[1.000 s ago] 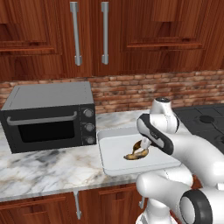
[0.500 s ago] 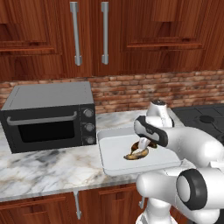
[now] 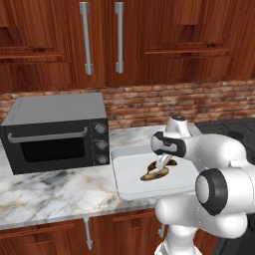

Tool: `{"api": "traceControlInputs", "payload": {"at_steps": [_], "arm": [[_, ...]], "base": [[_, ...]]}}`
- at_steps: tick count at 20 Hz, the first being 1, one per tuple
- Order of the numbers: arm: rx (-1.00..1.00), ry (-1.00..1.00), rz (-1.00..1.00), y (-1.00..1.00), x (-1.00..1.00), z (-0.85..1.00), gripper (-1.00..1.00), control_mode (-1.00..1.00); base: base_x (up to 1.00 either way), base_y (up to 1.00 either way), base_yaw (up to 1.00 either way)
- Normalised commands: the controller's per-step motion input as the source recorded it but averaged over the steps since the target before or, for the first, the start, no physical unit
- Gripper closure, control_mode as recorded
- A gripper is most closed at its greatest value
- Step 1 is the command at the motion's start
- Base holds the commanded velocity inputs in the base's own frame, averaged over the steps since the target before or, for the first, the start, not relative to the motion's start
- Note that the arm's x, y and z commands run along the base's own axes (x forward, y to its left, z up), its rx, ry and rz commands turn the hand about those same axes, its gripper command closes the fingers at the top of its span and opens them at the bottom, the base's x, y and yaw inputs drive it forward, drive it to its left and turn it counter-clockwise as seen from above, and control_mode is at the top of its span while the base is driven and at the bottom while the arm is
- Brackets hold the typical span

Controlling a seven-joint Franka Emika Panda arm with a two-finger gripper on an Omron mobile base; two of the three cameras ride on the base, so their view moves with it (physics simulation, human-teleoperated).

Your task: Pick up both bananas from the fridge and place them inside the tupperware on the counter.

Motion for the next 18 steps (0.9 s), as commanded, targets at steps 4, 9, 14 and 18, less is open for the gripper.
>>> {"api": "traceControlInputs", "payload": {"at_steps": [4, 9, 14, 18], "arm": [[-0.01, 0.0, 0.0, 0.0, 0.0, -0.31, -1.0, -1.0], [0.0, 0.0, -0.04, 0.0, -0.11, -0.09, -1.0, -1.0], [0.0, 0.0, -0.14, 0.0, -0.3, 0.13, -1.0, -1.0], [0.0, 0.0, -0.08, 0.0, -0.35, 0.42, -1.0, -1.0]], "base": [[0.0, 0.0, 0.0], [0.0, 0.0, 0.0], [0.0, 0.0, 0.0], [0.0, 0.0, 0.0]]}}
